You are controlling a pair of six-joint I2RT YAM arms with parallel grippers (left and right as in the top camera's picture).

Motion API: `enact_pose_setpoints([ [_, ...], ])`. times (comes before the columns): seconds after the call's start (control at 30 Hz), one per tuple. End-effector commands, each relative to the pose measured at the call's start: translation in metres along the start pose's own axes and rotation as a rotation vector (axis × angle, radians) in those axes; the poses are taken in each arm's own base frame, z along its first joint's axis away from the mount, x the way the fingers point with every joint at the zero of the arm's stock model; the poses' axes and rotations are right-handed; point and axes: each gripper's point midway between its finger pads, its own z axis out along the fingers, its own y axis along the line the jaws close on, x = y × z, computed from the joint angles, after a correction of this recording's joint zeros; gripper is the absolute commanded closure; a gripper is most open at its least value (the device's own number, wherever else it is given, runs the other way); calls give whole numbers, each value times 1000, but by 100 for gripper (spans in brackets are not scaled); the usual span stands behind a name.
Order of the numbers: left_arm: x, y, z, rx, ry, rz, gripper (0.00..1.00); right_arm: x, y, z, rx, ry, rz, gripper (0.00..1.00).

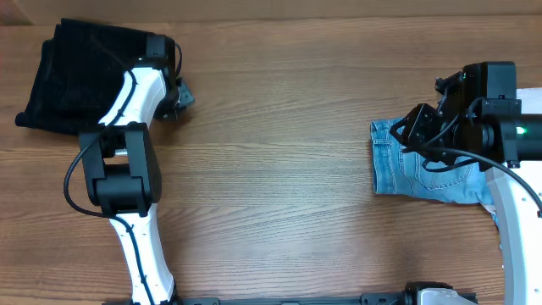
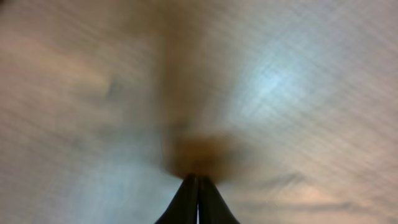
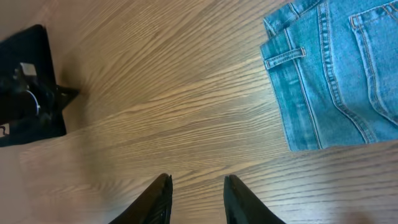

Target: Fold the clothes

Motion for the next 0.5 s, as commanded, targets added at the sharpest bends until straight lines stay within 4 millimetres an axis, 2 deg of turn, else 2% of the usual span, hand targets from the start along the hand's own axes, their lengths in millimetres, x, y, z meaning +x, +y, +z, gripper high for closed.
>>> enact_pose_setpoints([
  [0.0,-23,-11,7,23,-103,185,96,2,0,-4,-2,-2,-1,69],
  [0.13,-58,-22,-1,45,-247,213,96,3,0,-4,-1,0,1,69],
  [0.17,-73,-18,-7,9,-306,219,96,4,-1,-4,1,6,6,69],
  [0.23,-89,-13,-16,-16,-354,207,96,4,-1,-4,2,7,7,69],
  [0.37,-133,-7,-59,20,-441,178,96,0,1,-4,-6,-9,5,69],
  [0.47,-150,-7,-107,53,-453,168,96,-3,2,-4,-11,-20,0,68],
])
